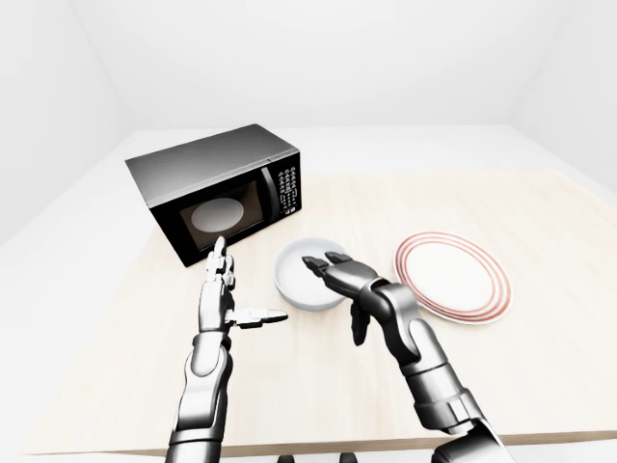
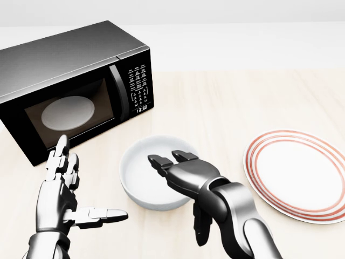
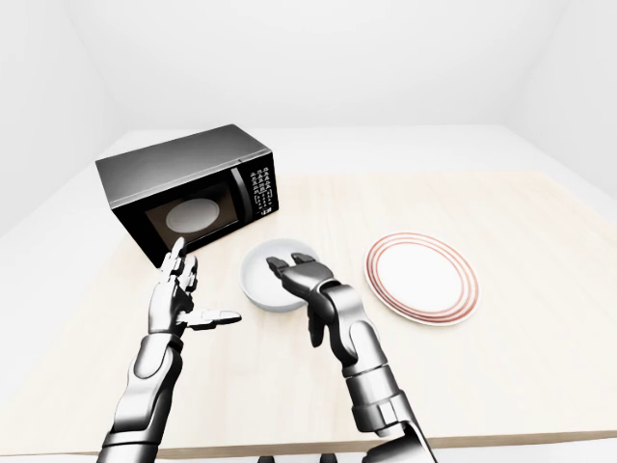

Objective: Pick up the white bowl and put it on the plate.

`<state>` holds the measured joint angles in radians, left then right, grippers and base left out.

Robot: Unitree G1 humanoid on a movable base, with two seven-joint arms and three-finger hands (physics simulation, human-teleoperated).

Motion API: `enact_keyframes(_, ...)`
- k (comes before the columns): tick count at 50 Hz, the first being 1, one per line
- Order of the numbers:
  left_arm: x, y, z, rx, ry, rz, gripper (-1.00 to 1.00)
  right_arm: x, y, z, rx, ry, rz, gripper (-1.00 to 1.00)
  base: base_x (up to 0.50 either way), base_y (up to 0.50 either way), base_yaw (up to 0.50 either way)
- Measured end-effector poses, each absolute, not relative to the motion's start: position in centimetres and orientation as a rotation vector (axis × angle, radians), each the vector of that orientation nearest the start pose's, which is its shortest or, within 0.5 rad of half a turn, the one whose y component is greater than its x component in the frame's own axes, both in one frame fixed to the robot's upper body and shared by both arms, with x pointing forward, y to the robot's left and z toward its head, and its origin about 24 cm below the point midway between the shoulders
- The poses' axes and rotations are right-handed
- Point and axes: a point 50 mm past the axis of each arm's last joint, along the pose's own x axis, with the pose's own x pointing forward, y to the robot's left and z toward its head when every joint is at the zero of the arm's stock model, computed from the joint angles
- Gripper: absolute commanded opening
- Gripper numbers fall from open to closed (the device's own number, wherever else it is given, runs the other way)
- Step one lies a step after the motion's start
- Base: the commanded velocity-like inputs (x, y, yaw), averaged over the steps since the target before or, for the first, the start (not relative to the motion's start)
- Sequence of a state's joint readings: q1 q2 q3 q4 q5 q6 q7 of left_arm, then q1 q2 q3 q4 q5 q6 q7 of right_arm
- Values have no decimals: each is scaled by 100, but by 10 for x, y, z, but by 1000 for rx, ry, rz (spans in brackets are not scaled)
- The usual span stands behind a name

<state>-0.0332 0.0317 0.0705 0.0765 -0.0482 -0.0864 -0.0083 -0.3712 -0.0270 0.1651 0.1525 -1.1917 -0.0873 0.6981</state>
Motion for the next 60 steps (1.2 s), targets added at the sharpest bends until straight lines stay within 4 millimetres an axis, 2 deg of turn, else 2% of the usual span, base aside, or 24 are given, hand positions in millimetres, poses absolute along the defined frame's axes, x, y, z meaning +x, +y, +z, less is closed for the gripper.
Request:
enact_keyframes(19, 259, 170, 40, -18, -41, 55, 100, 301, -74, 55, -1355, 121, 796, 100, 0, 0, 0)
enact_keyframes(60, 259, 170, 41, -17, -46, 54, 100, 315, -80, 42, -1370, 215, 837, 100, 0, 0, 0)
